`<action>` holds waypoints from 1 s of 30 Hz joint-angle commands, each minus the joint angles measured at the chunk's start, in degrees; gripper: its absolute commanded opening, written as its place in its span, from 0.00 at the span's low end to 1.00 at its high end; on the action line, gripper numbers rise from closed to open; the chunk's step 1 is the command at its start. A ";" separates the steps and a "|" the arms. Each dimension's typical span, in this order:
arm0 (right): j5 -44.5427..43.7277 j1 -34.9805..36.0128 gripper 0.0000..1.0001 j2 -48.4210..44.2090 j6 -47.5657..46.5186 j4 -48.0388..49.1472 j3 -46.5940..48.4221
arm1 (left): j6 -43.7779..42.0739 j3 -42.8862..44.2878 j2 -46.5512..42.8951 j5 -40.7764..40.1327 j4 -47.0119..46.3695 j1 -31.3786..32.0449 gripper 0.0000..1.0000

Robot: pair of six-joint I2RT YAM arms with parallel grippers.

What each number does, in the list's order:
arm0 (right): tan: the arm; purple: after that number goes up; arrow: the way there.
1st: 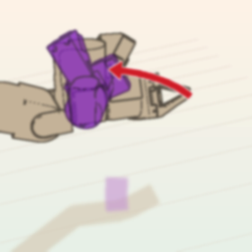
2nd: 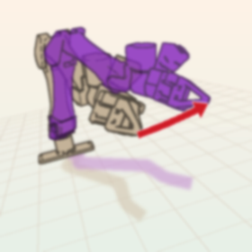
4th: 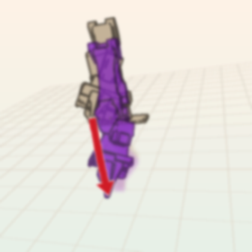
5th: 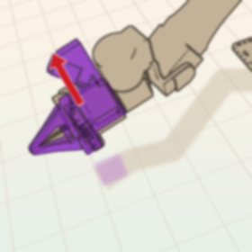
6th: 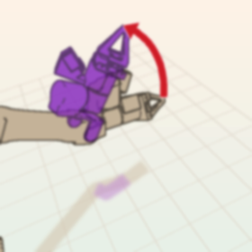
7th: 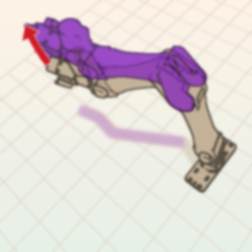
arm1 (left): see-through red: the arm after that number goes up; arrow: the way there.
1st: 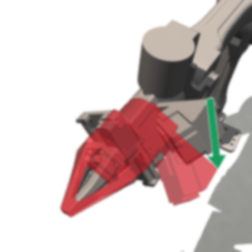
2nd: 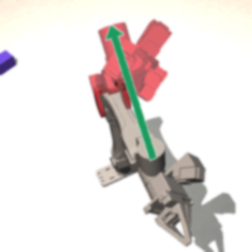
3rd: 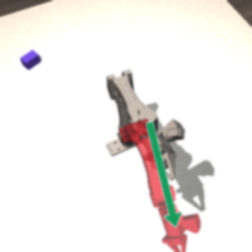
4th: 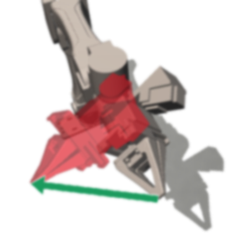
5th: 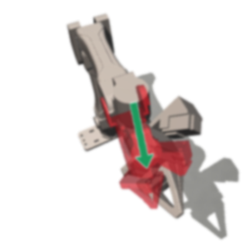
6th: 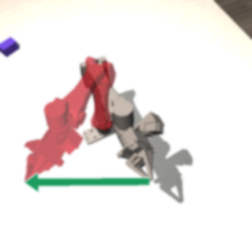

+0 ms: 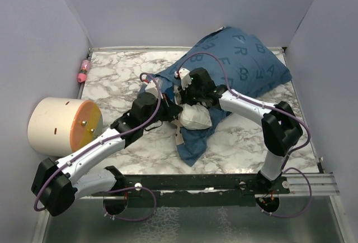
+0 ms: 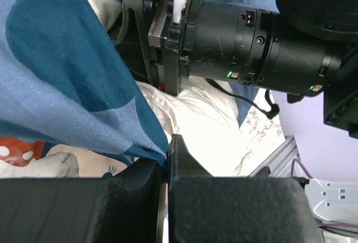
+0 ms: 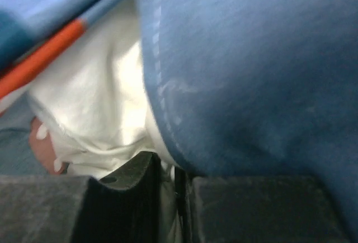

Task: Put the pillow into the pillowcase
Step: Stuff the pillow into the pillowcase.

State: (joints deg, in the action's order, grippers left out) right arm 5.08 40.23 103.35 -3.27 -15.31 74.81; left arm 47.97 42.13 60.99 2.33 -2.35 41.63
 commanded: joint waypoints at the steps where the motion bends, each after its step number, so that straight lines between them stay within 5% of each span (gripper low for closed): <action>1: 20.26 -2.08 0.26 0.96 -1.22 -1.18 -6.08 | -0.30 4.98 -6.11 9.86 -8.51 0.01 0.00; 6: 28.45 -2.01 0.64 -14.96 -0.77 -1.29 -5.88 | 6.58 -11.33 -5.71 15.84 -18.34 -7.63 0.00; 15: 39.52 -1.54 0.80 -31.88 -9.24 -10.28 -3.69 | 5.98 -14.66 -9.54 18.40 -15.70 -12.53 0.00; 21: 22.97 10.82 0.94 -33.26 -18.48 -13.79 -12.06 | 5.83 -13.05 -10.04 20.09 -14.62 -13.24 0.00; 26: 0.31 12.33 0.84 -23.78 -15.92 -13.51 -12.57 | 5.23 -12.25 -12.12 20.00 -12.16 -13.25 0.00; 30: -20.13 10.94 0.36 -18.25 -10.60 -12.18 -9.55 | 4.90 -13.10 -15.60 19.88 -9.65 -13.33 0.00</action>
State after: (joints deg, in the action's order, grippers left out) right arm 11.88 52.77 82.04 -17.96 -26.85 62.74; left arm 53.25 26.74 50.61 19.53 -9.93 28.58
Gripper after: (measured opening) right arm 0.581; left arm 0.019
